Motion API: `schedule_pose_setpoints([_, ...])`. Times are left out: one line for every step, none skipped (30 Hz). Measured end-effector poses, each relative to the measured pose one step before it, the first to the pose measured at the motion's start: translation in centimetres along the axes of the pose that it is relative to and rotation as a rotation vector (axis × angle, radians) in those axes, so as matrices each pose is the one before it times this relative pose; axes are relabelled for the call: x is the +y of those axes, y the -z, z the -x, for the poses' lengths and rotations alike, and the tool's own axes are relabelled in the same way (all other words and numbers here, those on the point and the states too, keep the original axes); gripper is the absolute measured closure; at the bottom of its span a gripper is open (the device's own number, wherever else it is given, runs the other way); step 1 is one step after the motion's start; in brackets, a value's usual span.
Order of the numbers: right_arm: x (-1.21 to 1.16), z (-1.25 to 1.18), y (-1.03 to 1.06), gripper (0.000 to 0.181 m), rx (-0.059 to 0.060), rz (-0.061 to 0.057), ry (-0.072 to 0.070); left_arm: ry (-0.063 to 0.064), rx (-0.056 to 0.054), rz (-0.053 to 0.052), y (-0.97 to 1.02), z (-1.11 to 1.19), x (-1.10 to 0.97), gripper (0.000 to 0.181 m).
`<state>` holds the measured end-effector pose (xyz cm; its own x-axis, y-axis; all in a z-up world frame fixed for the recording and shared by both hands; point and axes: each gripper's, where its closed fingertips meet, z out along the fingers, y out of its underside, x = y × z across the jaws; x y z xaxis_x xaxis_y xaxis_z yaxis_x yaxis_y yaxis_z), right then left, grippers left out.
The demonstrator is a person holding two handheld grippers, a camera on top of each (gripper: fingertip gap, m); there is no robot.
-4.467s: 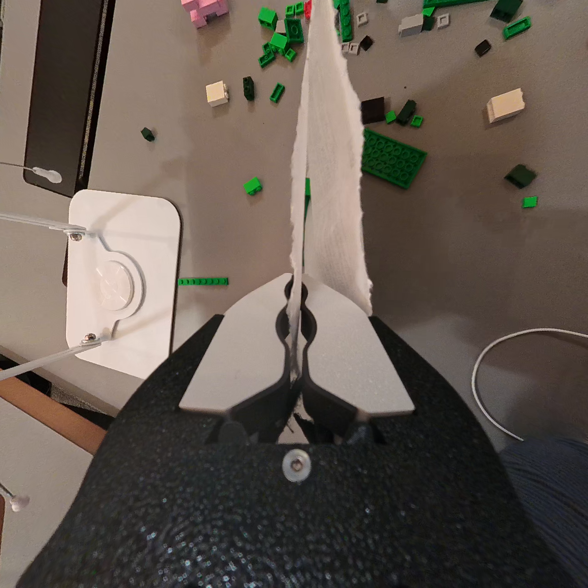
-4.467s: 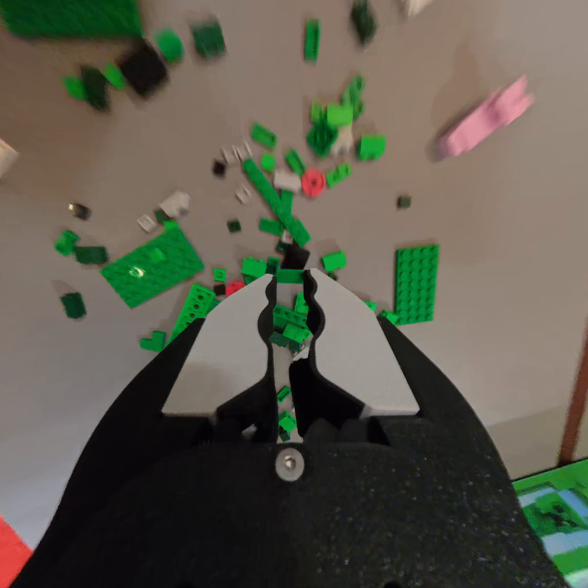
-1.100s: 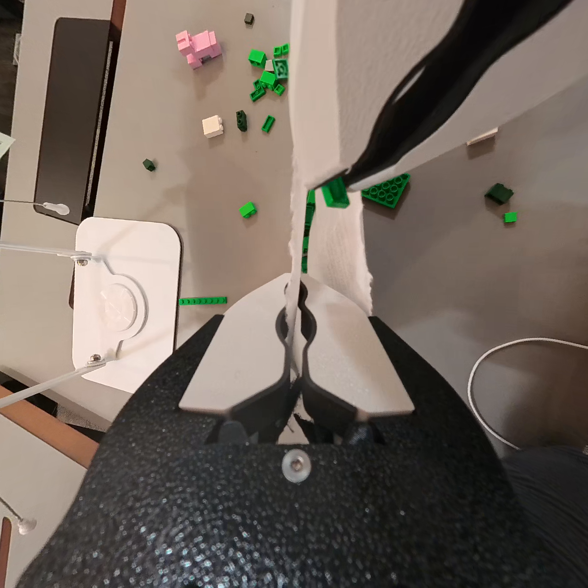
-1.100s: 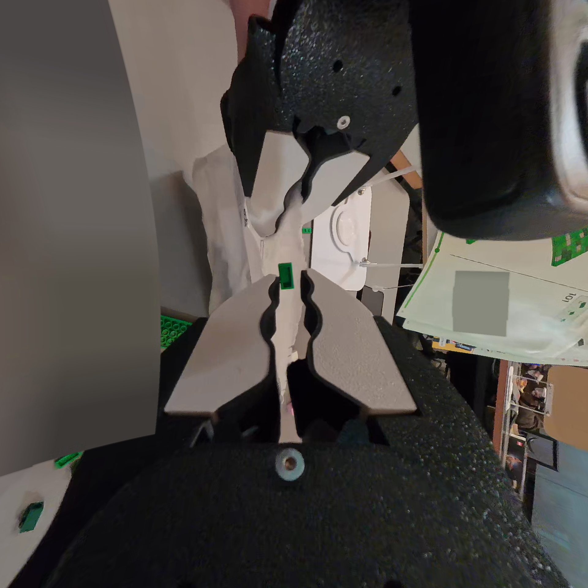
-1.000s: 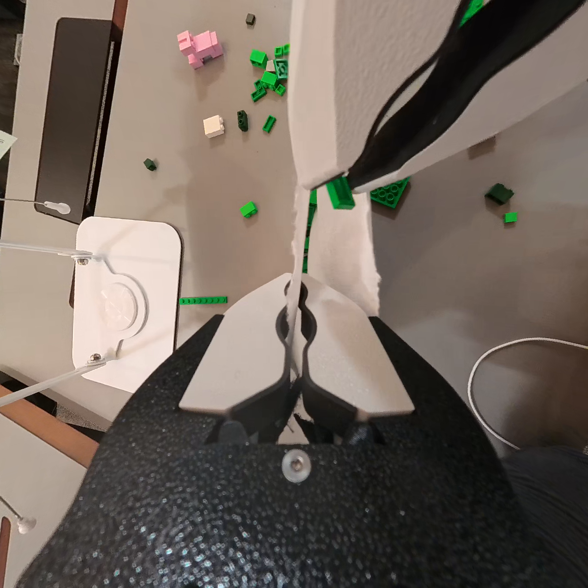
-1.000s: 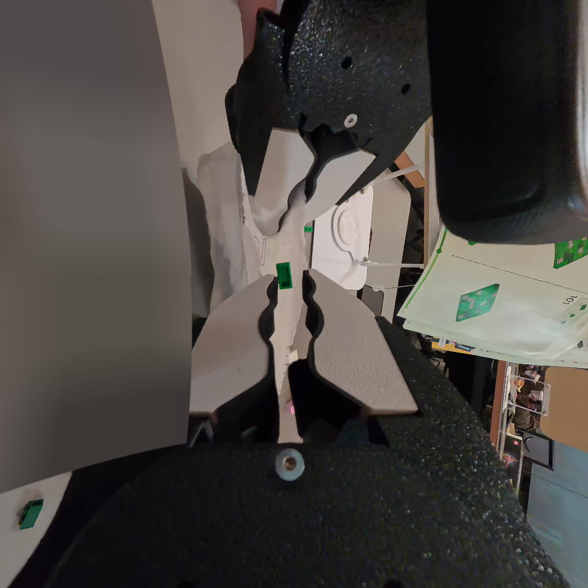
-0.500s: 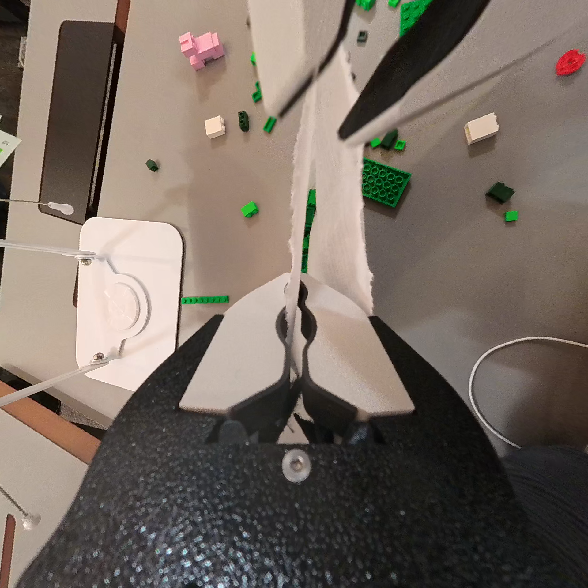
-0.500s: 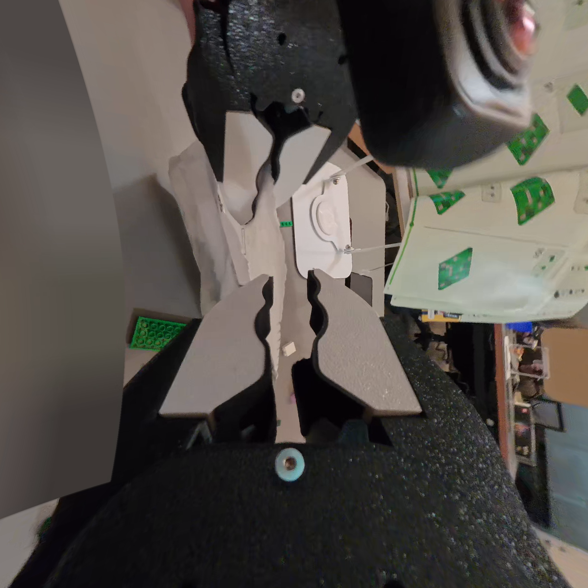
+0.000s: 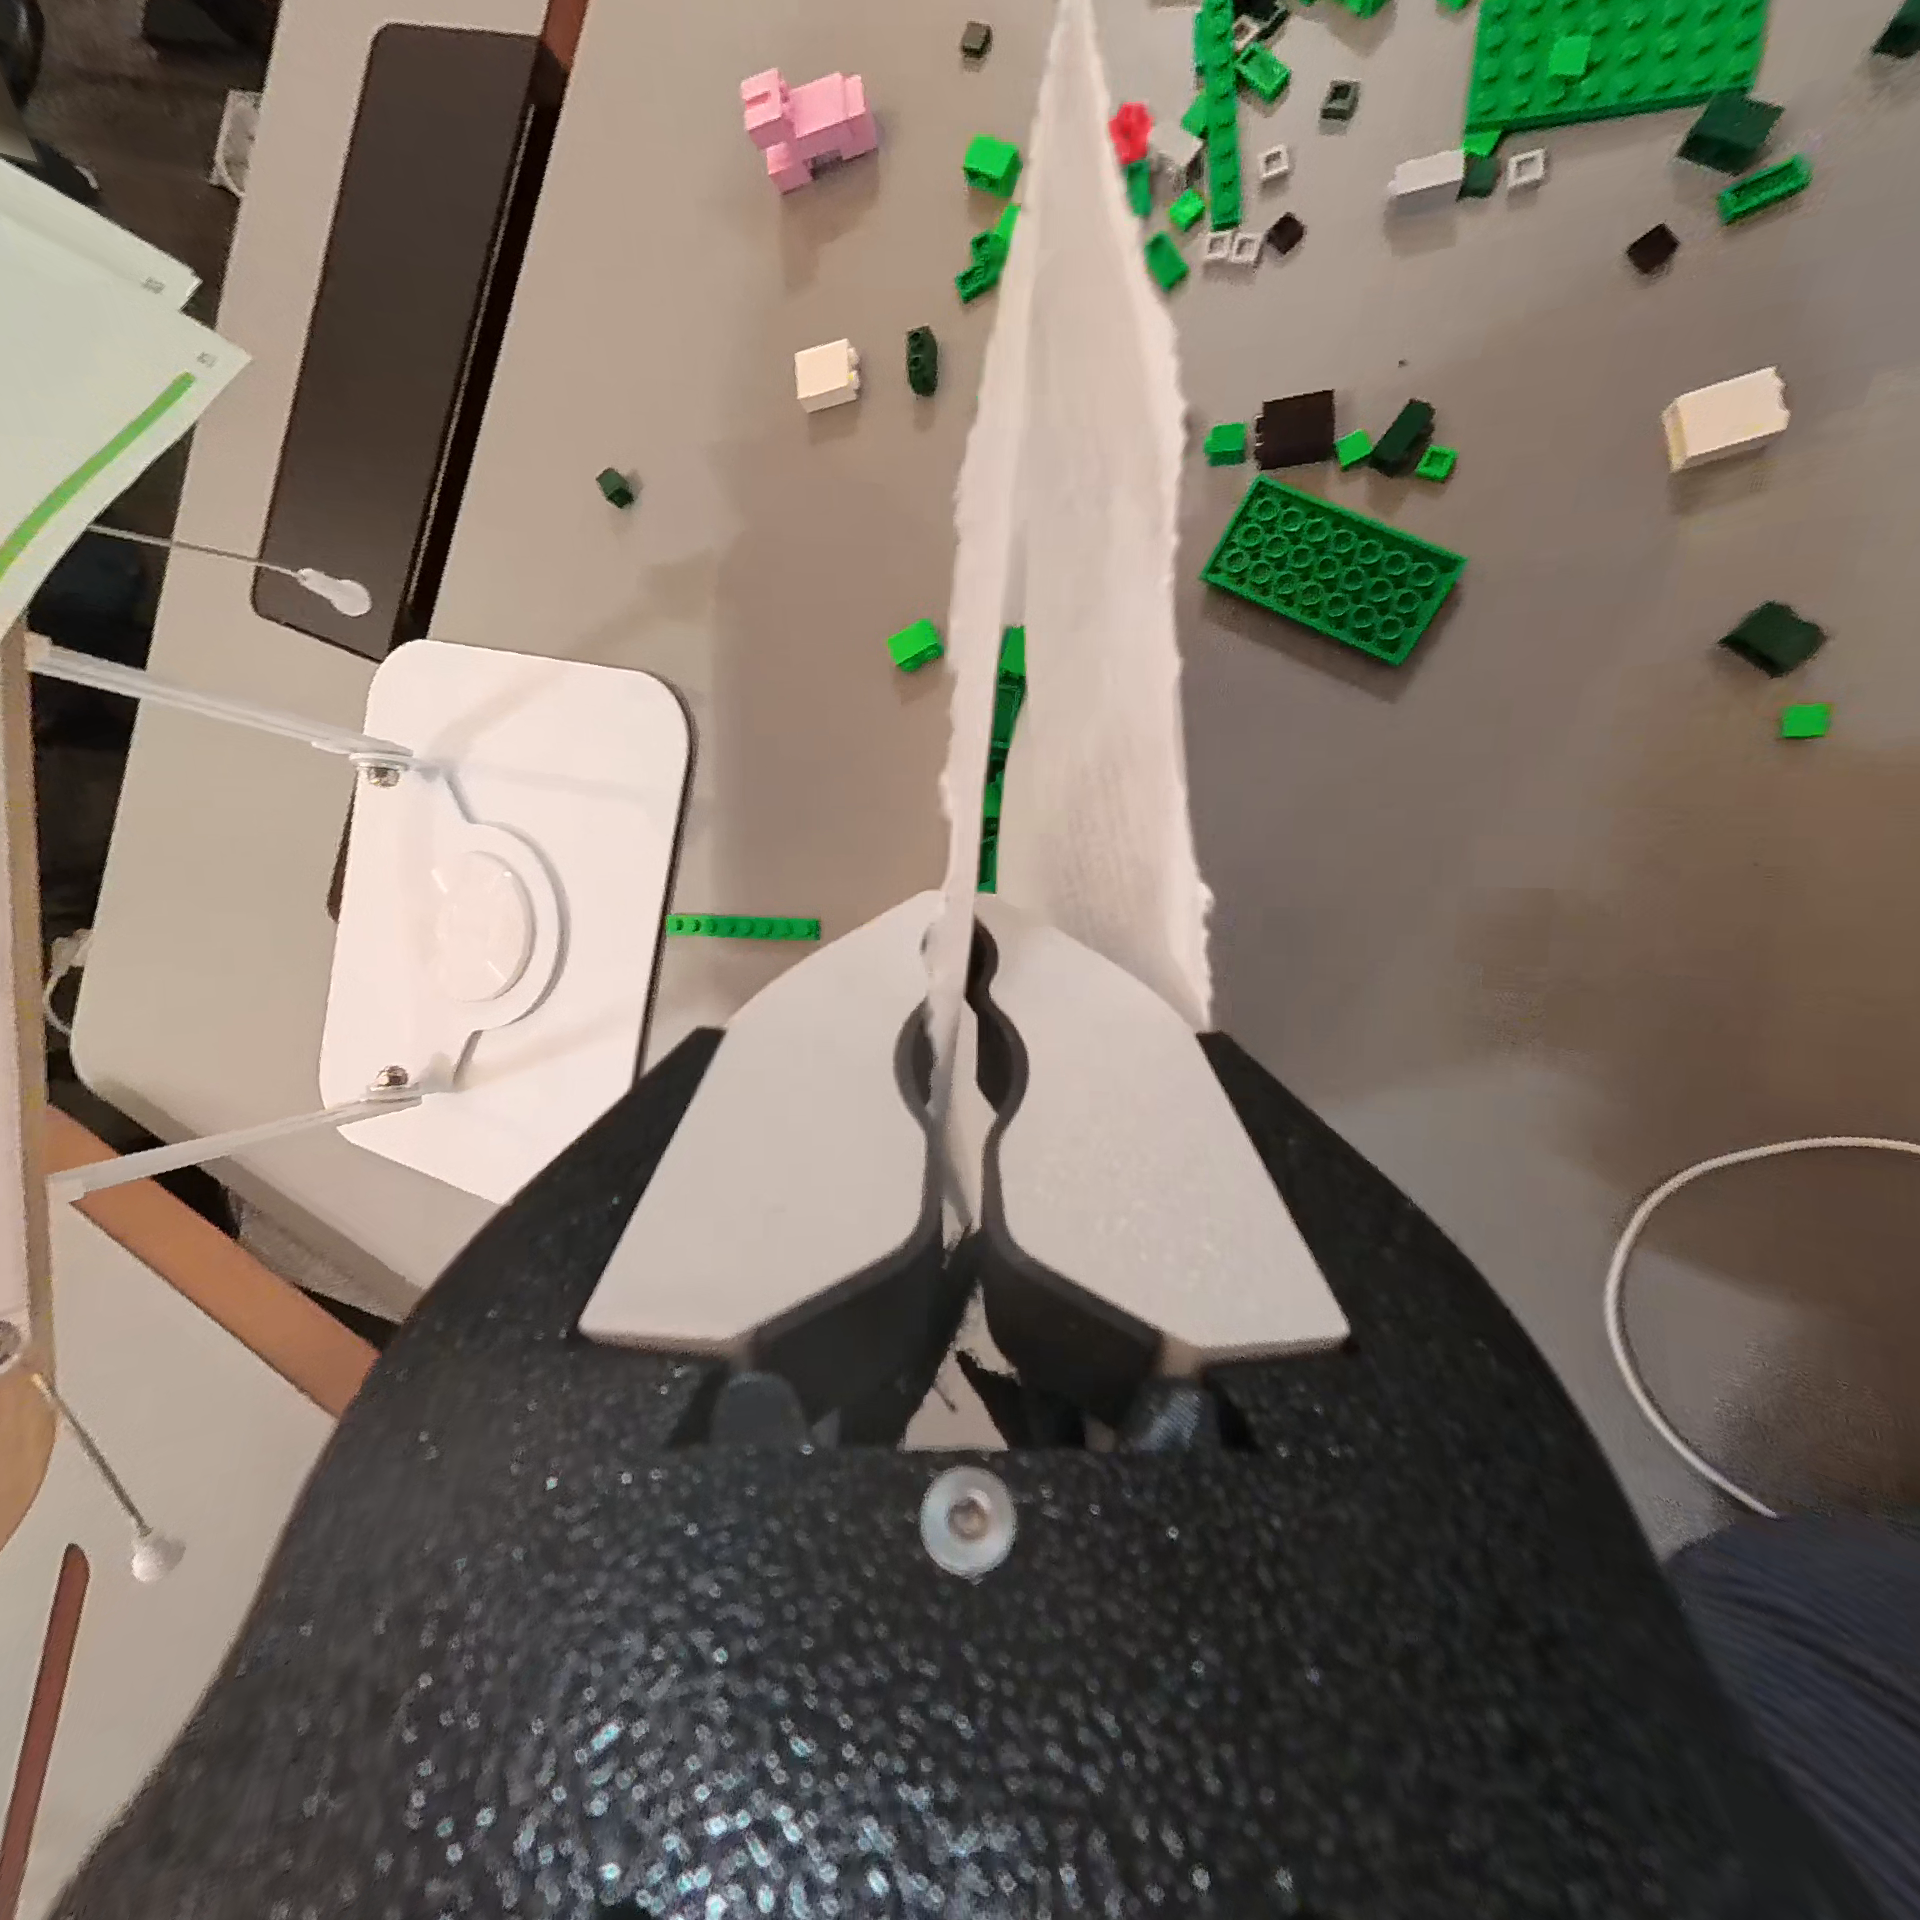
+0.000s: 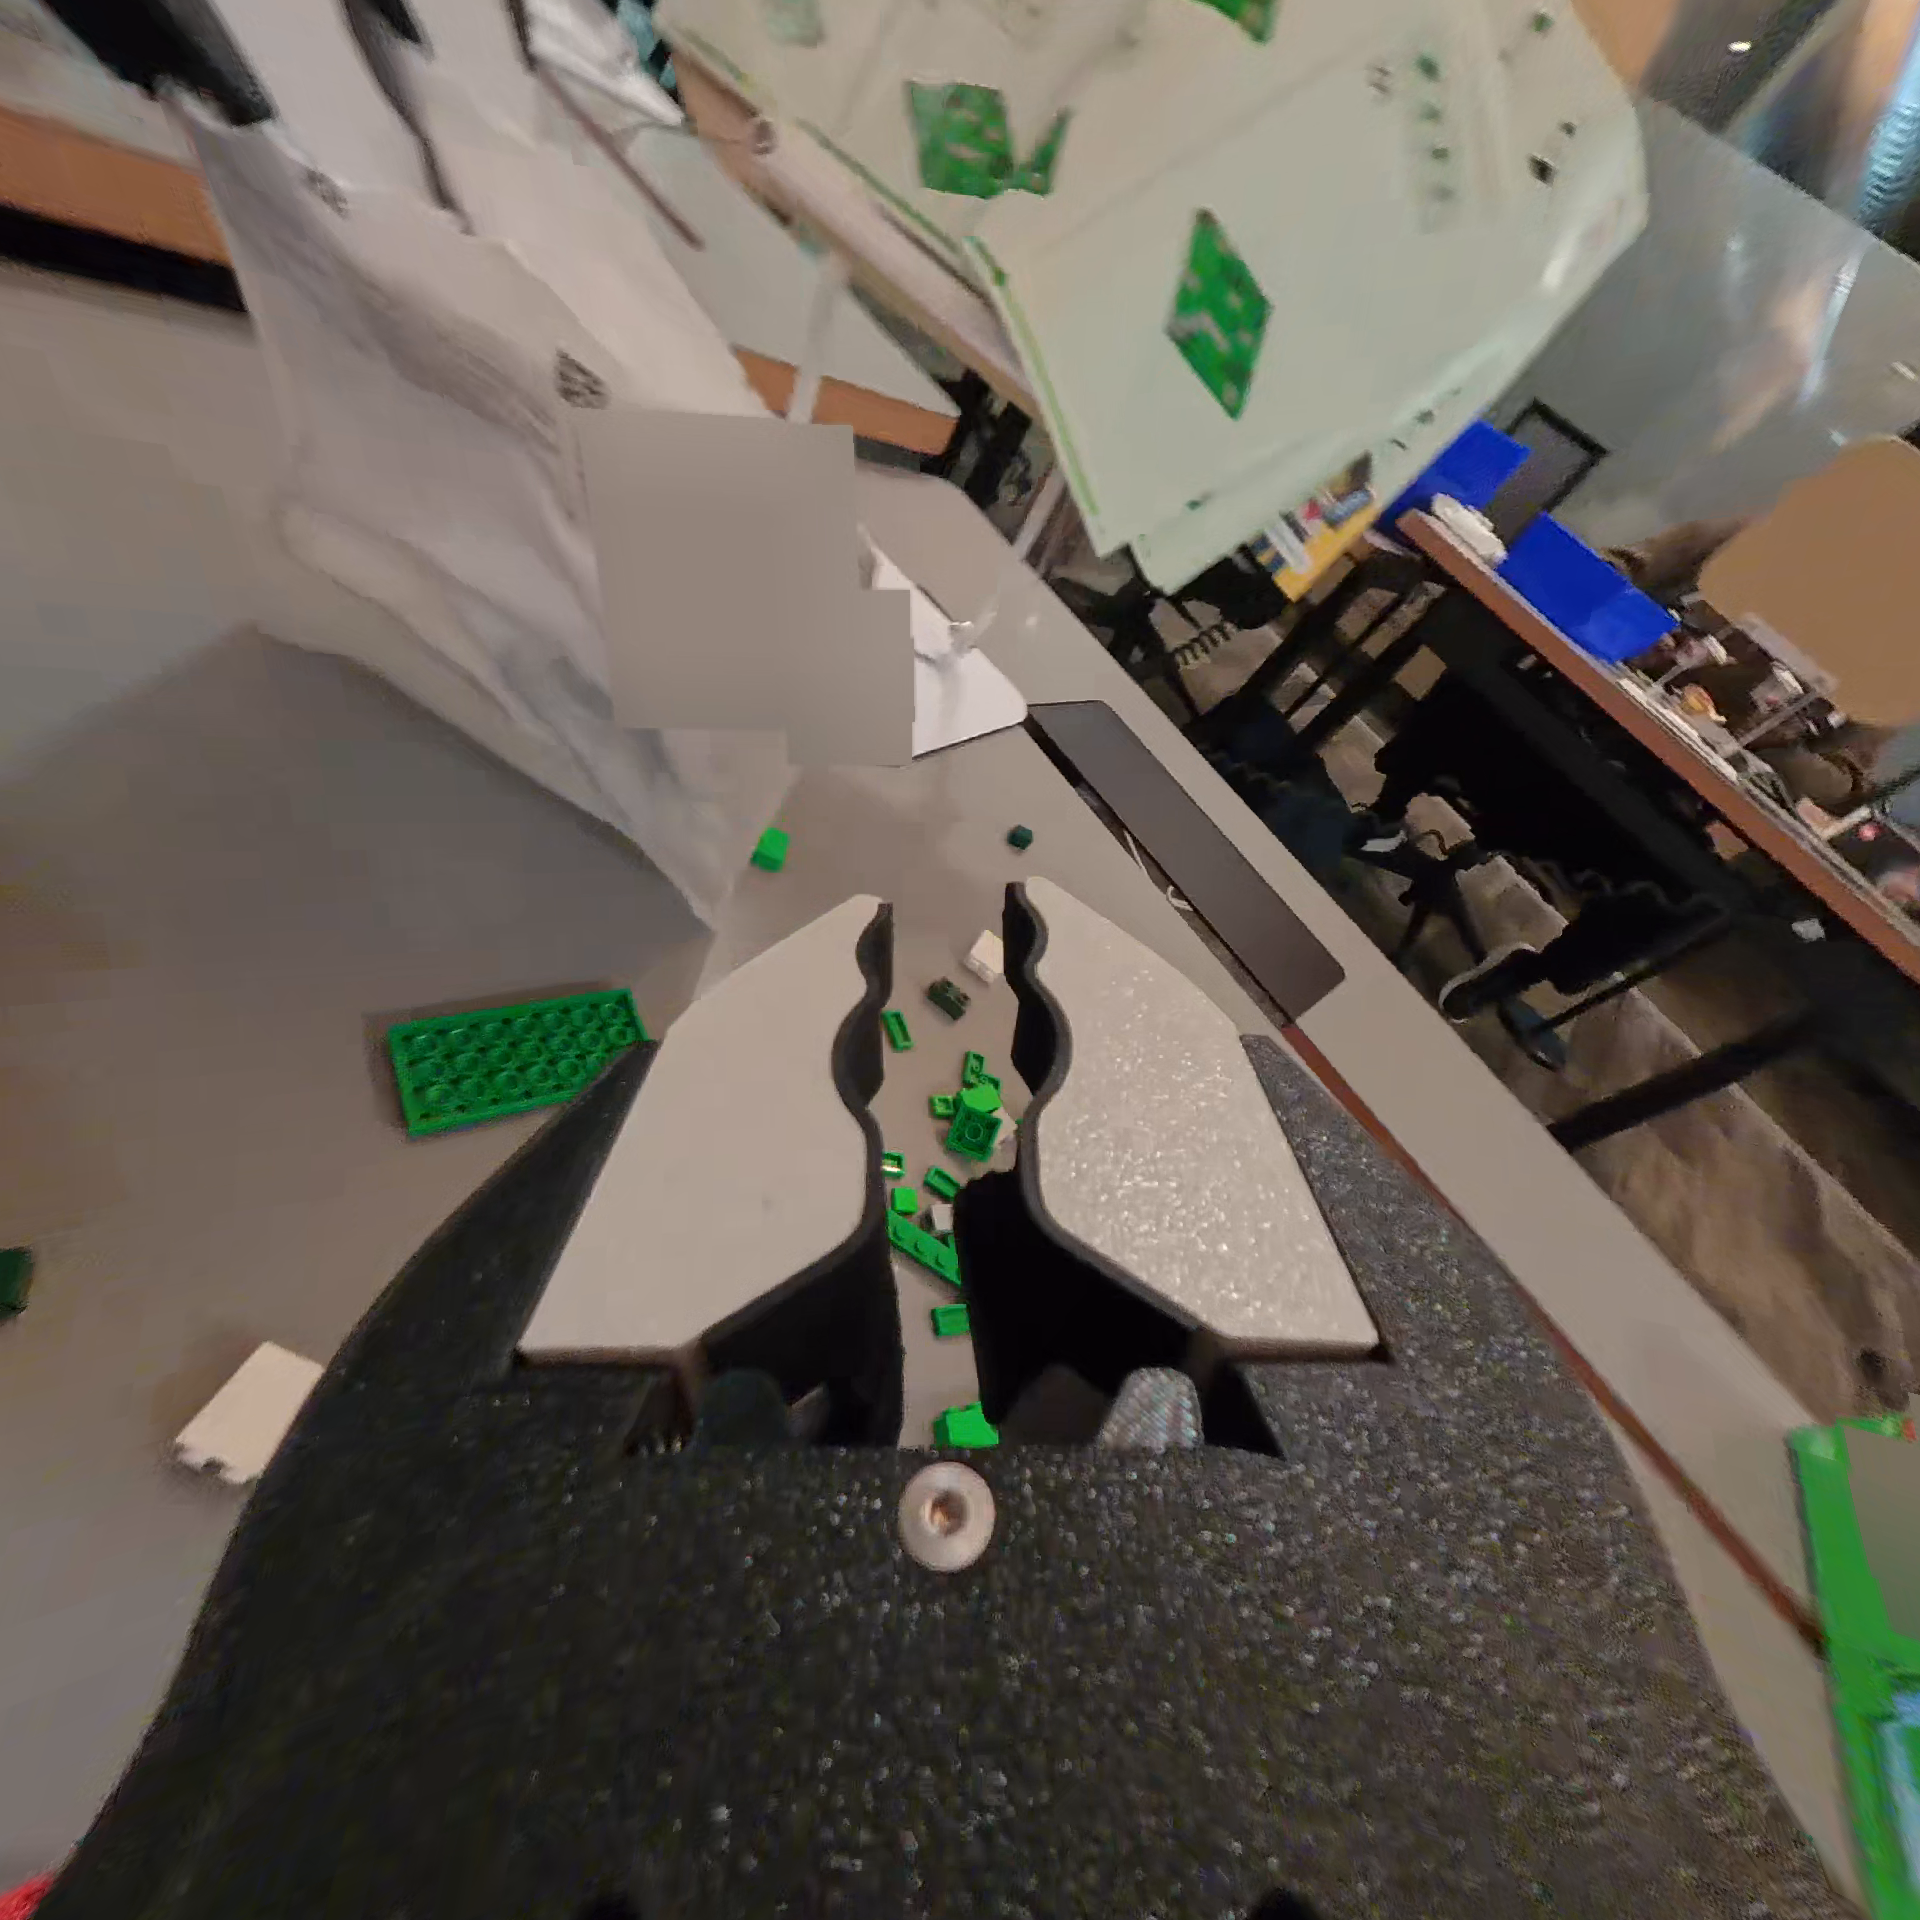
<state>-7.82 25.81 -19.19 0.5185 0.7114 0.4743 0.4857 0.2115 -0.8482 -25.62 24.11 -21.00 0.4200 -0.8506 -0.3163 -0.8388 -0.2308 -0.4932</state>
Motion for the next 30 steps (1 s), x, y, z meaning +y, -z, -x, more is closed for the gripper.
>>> schedule_pose_setpoints([0.557, -0.432, 0.016, 0.162, 0.0182, -0.0213, -0.0353, -0.0019, -0.0115, 0.0026, -0.003, 0.185, 0.031, 0.181])
schedule_pose_setpoints([0.623, -0.356, -0.010, 0.163, 0.0119, -0.0102, -0.0298, -0.0022, -0.0060, 0.0028, -0.047, 0.109, 0.019, 0.181])
schedule_pose_setpoints([0.693, -0.351, -0.033, 0.164, 0.0109, 0.0055, -0.0211, -0.0034, -0.0070, 0.0037, -0.074, 0.109, 0.020, 0.181])
schedule_pose_setpoints([0.780, -0.362, -0.049, 0.164, 0.0125, 0.0193, -0.0098, -0.0018, -0.0021, 0.0056, -0.119, 0.044, 0.038, 0.181])
schedule_pose_setpoints([0.764, -0.341, -0.062, 0.163, 0.0116, 0.0248, 0.0000, -0.0005, 0.0032, 0.0067, -0.148, -0.031, 0.052, 0.181])
schedule_pose_setpoints([0.614, -0.312, -0.035, 0.163, 0.0099, 0.0183, -0.0028, -0.0006, 0.0032, 0.0076, -0.158, -0.030, 0.056, 0.181])
schedule_pose_setpoints([0.416, -0.202, -0.004, 0.163, 0.0010, 0.0082, -0.0144, 0.0004, 0.0052, 0.0082, -0.169, -0.068, 0.072, 0.181])
schedule_pose_setpoints([0.248, -0.165, 0.048, 0.163, -0.0041, 0.0015, -0.0218, 0.0006, 0.0053, 0.0060, -0.131, -0.074, 0.048, 0.181])
schedule_pose_setpoints([0.125, -0.311, 0.132, 0.163, 0.0019, -0.0019, -0.0200, 0.0005, 0.0027, 0.0049, -0.110, -0.037, 0.021, 0.181])
schedule_pose_setpoints([0.094, -0.417, 0.226, 0.163, 0.0050, -0.0005, -0.0120, 0.0010, 0.0046, 0.0038, -0.085, -0.067, 0.019, 0.181])
schedule_pose_setpoints([0.194, -0.557, 0.287, 0.163, 0.0112, 0.0066, -0.0077, 0.0005, 0.0094, 0.0028, -0.052, -0.162, 0.009, 0.181])
schedule_pose_setpoints([0.254, -0.663, 0.325, 0.162, 0.0142, 0.0093, -0.0103, -0.0005, 0.0055, 0.0025, -0.037, -0.116, 0.006, 0.181])
schedule_pose_setpoints([0.182, -0.560, 0.338, 0.160, 0.0060, 0.0023, -0.0158, 0.0004, 0.0066, 0.0023, -0.012, -0.131, 0.014, 0.181])
schedule_pose_setpoints([0.171, -0.269, 0.270, 0.159, -0.0136, -0.0012, -0.0230, 0.0031, 0.0161, 0.0003, -0.001, -0.259, -0.004, 0.181])
schedule_pose_setpoints([0.240, 0.183, 0.154, 0.159, -0.0420, 0.0034, -0.0313, 0.0048, 0.0276, -0.0013, -0.019, -0.411, -0.015, 0.181])
schedule_pose_setpoints([0.301, 0.803, -0.009, 0.155, -0.0783, 0.0086, -0.0354, 0.0051, 0.0234, 0.0000, -0.046, -0.329, 0.000, 0.181])
schedule_pose_setpoints([0.309, 1.215, -0.242, 0.147, -0.0979, 0.0123, -0.0393, 0.0042, 0.0148, 0.0023, -0.059, -0.180, 0.016, 0.181])
schedule_pose_setpoints([0.268, 1.356, -0.513, 0.140, -0.0956, 0.0158, -0.0394, 0.0028, 0.0090, 0.0027, -0.074, -0.098, 0.030, 0.181])
schedule_pose_setpoints([0.193, 1.559, -0.820, 0.134, -0.0976, 0.0170, -0.0276, -0.0002, 0.0034, 0.0019, -0.070, -0.014, 0.010, 0.181])
schedule_pose_setpoints([0.167, 1.531, -1.098, 0.128, -0.0841, 0.0238, -0.0140, -0.0022, -0.0025, 0.0021, -0.073, 0.053, 0.014, 0.181])
schedule_pose_setpoints([0.215, 1.341, -1.274, 0.121, -0.0635, 0.0348, 0.0051, -0.0012, -0.0016, 0.0024, -0.035, 0.027, 0.018, 0.181])
schedule_pose_setpoints([0.392, 1.137, -1.320, 0.115, -0.0466, 0.0537, 0.0249, 0.0003, -0.0016, -0.0001, -0.009, 0.030, 0.009, 0.181])
schedule_pose_setpoints([0.580, 0.801, -1.215, 0.109, -0.0259, 0.0727, 0.0402, 0.0002, 0.0027, -0.0016, 0.015, -0.041, 0.006, 0.181])
schedule_pose_setpoints([0.627, 0.375, -0.942, 0.104, -0.0031, 0.0783, 0.0456, 0.0006, 0.0048, -0.0018, 0.032, -0.069, 0.019, 0.181])
schedule_pose_setpoints([0.542, 0.016, -0.547, 0.101, 0.0146, 0.0661, 0.0407, 0.0020, 0.0064, 0.0004, 0.040, -0.103, 0.052, 0.181])
schedule_pose_setpoints([0.334, -0.165, -0.089, 0.100, 0.0194, 0.0349, 0.0240, 0.0011, 0.0061, 0.0003, 0.037, -0.099, 0.066, 0.181])
schedule_pose_setpoints([0.187, -0.259, 0.346, 0.100, 0.0131, 0.0046, -0.0026, -0.0004, 0.0031, -0.0005, 0.036, -0.051, 0.042, 0.181])
schedule_pose_setpoints([0.289, -0.495, 0.722, 0.100, 0.0158, -0.0053, -0.0289, -0.0011, 0.0007, -0.0009, 0.042, -0.014, 0.034, 0.181])
schedule_pose_setpoints([0.559, -0.763, 1.020, 0.099, 0.0250, 0.0003, -0.0466, -0.0016, -0.0029, -0.0005, 0.029, 0.040, 0.032, 0.181])
schedule_pose_setpoints([0.744, -0.953, 1.186, 0.098, 0.0357, 0.0081, -0.0572, -0.0035, -0.0062, -0.0009, 0.020, 0.075, 0.002, 0.181])
